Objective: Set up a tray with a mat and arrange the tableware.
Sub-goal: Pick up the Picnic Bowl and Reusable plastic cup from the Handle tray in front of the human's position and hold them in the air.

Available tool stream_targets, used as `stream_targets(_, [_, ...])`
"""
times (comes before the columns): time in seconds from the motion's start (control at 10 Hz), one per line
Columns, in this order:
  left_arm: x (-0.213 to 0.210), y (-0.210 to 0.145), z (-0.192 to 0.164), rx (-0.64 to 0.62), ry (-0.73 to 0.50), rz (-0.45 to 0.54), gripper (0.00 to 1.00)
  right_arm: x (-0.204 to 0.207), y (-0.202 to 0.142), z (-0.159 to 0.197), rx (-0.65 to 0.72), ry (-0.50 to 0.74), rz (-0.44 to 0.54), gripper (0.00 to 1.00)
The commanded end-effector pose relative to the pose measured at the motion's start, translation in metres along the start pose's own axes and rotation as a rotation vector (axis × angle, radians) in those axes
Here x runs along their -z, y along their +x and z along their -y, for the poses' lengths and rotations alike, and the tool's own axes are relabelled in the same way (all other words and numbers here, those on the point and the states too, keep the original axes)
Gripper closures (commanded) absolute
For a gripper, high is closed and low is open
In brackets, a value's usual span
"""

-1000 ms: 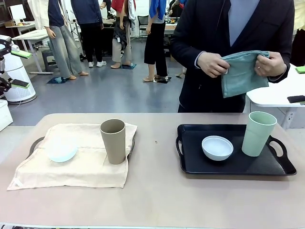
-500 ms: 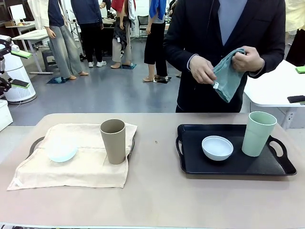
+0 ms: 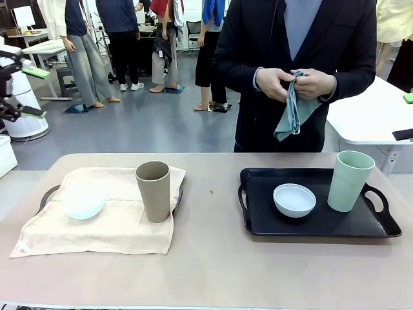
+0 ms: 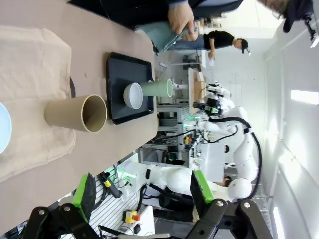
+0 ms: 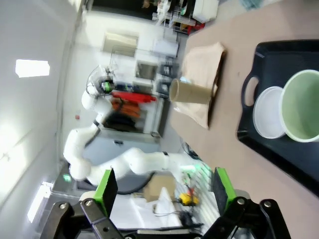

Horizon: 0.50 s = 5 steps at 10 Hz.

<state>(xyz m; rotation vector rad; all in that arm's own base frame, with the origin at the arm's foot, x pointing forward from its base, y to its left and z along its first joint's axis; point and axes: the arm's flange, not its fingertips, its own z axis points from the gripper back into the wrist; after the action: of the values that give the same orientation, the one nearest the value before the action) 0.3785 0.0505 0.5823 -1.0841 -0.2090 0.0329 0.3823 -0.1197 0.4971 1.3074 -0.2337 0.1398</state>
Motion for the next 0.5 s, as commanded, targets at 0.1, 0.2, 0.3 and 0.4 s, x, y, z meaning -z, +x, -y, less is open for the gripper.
stream_targets(0.1, [0.053,0.015,0.068,0.055,0.204,0.017,0.0,-0.091,0.046,0.037,-0.448,0.234,-0.15,0.0])
stream_targets(0.2, [0.072,0.023,0.093,0.084,0.208,0.01,0.0,-0.108,0.055,0.051,-0.481,0.262,-0.002,0.0])
stream_targets(0.3, [0.095,0.031,0.115,0.044,0.26,0.0,0.0,-0.12,0.063,0.059,-0.323,0.205,0.33,0.0])
stream_targets(0.4, [0.062,0.011,0.079,0.087,0.151,0.013,0.0,-0.079,0.034,0.025,-0.405,0.12,-0.062,0.0])
